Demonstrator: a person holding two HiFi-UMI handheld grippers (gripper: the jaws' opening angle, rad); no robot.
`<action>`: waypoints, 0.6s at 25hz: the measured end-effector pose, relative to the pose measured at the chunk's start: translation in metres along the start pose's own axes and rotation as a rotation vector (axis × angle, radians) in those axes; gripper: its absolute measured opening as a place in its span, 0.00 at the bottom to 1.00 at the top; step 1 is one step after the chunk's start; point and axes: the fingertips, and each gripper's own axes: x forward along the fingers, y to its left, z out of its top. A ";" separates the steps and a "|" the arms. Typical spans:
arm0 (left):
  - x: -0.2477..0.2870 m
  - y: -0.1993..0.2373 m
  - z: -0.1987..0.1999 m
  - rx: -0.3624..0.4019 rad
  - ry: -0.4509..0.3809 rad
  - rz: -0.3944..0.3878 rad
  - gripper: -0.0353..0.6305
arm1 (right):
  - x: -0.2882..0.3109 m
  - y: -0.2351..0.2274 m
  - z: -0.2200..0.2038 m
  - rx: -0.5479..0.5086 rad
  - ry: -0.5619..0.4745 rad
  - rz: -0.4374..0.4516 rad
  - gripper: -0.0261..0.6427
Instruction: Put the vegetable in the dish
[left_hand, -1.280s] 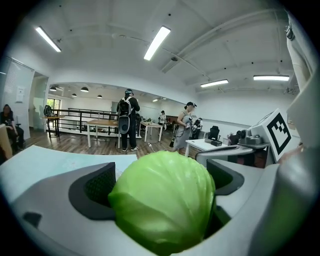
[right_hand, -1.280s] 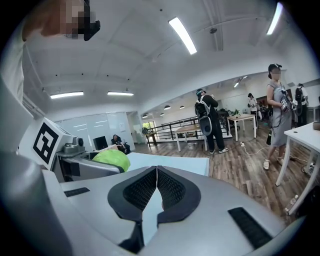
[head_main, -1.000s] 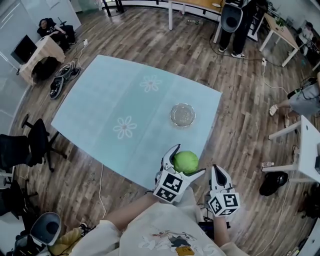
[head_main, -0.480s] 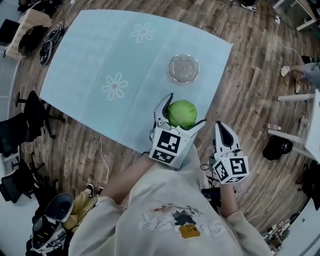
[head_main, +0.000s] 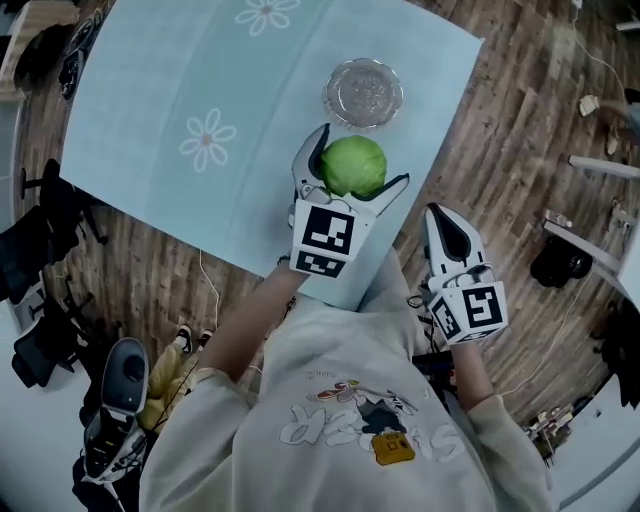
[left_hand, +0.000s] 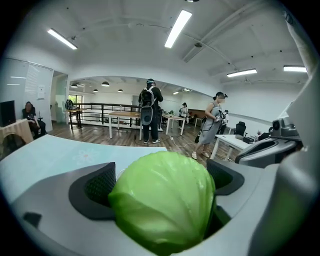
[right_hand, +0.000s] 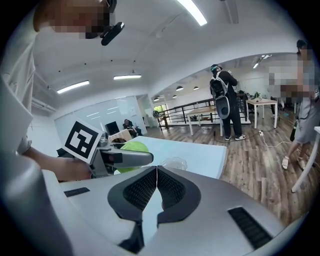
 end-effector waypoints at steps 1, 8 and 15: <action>0.007 0.003 0.000 -0.004 0.003 0.005 0.91 | 0.005 -0.003 0.000 0.001 0.002 0.005 0.07; 0.045 0.023 -0.005 -0.015 0.037 0.024 0.91 | 0.042 -0.021 0.008 0.002 0.003 0.044 0.07; 0.084 0.041 -0.013 -0.015 0.067 0.055 0.91 | 0.063 -0.051 0.006 0.029 0.024 0.040 0.07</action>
